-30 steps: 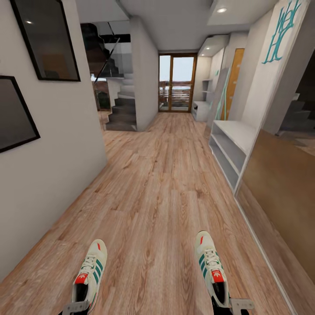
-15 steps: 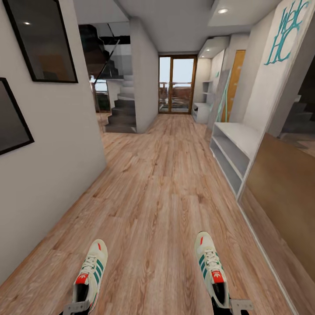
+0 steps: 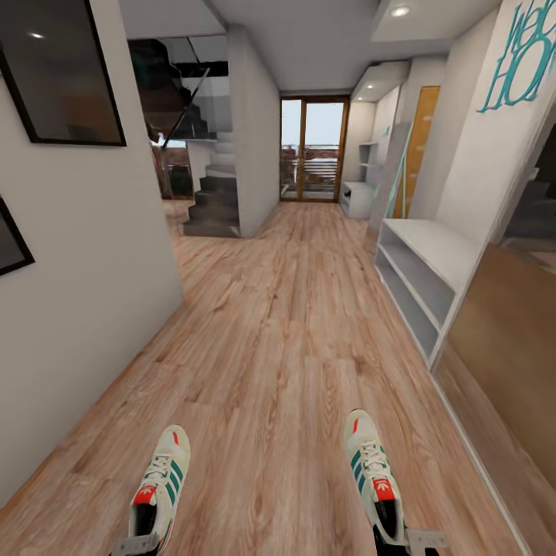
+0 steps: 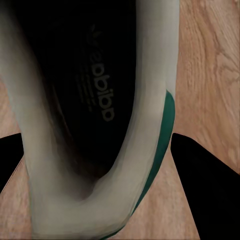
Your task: Pick up the two gym shoes and the two sandals from the corridor floor and place them onto the hallstand (shoe rack) in the corridor, making sure they are on the rack and not on the floor. Arrange them so the two gym shoes are next to each other and the two sandals are next to each other.
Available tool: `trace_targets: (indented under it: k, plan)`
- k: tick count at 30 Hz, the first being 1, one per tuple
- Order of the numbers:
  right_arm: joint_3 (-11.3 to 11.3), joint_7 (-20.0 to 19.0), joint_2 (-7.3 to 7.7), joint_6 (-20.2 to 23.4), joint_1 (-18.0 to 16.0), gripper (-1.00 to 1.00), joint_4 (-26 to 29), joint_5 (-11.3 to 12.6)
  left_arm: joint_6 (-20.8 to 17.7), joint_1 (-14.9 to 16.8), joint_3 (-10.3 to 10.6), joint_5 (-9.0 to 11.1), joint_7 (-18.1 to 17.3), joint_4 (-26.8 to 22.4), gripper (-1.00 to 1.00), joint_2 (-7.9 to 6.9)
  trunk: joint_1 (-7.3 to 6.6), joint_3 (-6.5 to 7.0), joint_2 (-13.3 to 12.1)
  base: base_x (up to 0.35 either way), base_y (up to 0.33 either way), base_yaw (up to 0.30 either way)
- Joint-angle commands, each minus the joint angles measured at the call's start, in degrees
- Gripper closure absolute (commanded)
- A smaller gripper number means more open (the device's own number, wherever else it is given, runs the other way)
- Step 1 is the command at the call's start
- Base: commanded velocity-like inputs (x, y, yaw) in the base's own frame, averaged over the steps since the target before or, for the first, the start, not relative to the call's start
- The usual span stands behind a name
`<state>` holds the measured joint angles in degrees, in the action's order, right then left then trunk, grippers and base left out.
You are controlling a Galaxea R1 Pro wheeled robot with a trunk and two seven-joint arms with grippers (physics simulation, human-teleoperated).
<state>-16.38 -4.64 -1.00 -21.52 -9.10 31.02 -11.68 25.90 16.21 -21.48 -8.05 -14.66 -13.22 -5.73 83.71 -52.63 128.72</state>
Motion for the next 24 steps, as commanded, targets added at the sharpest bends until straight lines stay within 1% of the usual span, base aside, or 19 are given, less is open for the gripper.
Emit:
trace_targets:
  k: [1, 8, 10, 11, 15, 17, 24]
  plan:
    - [-0.49, -0.55, -0.07, -0.18, -0.04, 1.0, 0.01, -0.28, 0.21, 0.05, -0.52, -0.56, -0.32, 0.05, 1.0, 0.01, 0.02, -0.05, 0.02, 0.337, 0.0, 0.0]
    - [-0.49, -0.55, -0.05, -0.78, -0.04, 1.0, 0.01, -0.28, 0.21, 0.05, -0.55, -0.53, -0.29, 0.12, 1.0, 0.01, 0.02, -0.05, 0.02, 0.337, 0.0, 0.0]
    - [-0.49, -0.55, -0.04, -2.7, -0.04, 1.0, -0.18, -0.28, 0.21, 0.05, -0.57, -0.55, -0.3, 0.12, 1.0, 0.01, 0.02, -0.05, 0.02, 0.337, 0.0, 0.0]
    - [-0.49, -0.55, -0.01, -4.37, -0.04, 1.0, -1.0, -0.26, 0.21, 0.05, -0.57, -0.52, -0.29, 0.12, 1.0, 0.01, 0.02, -0.05, 0.02, 0.337, 0.0, 0.0]
    - [-0.49, -0.55, -0.01, -10.3, -0.04, 1.0, -5.47, -0.25, 0.21, 0.05, -0.58, -0.48, -0.29, 0.12, 1.0, 0.01, 0.02, -0.05, 0.02, 0.337, 0.0, 0.0]
    - [-0.49, -0.6, -0.04, -12.13, -0.04, 1.0, -7.39, -0.27, 0.21, 0.05, -0.58, -0.47, -0.3, 0.12, 1.0, 0.01, 0.02, -0.05, 0.02, 0.337, 0.0, 0.0]
    - [-0.41, -0.63, -0.05, -12.97, -0.04, 1.0, -8.37, -0.36, 0.21, 0.05, -0.58, -0.36, -0.29, 0.12, 1.0, -0.06, 0.02, -0.05, 0.02, 0.337, 0.0, 0.0]
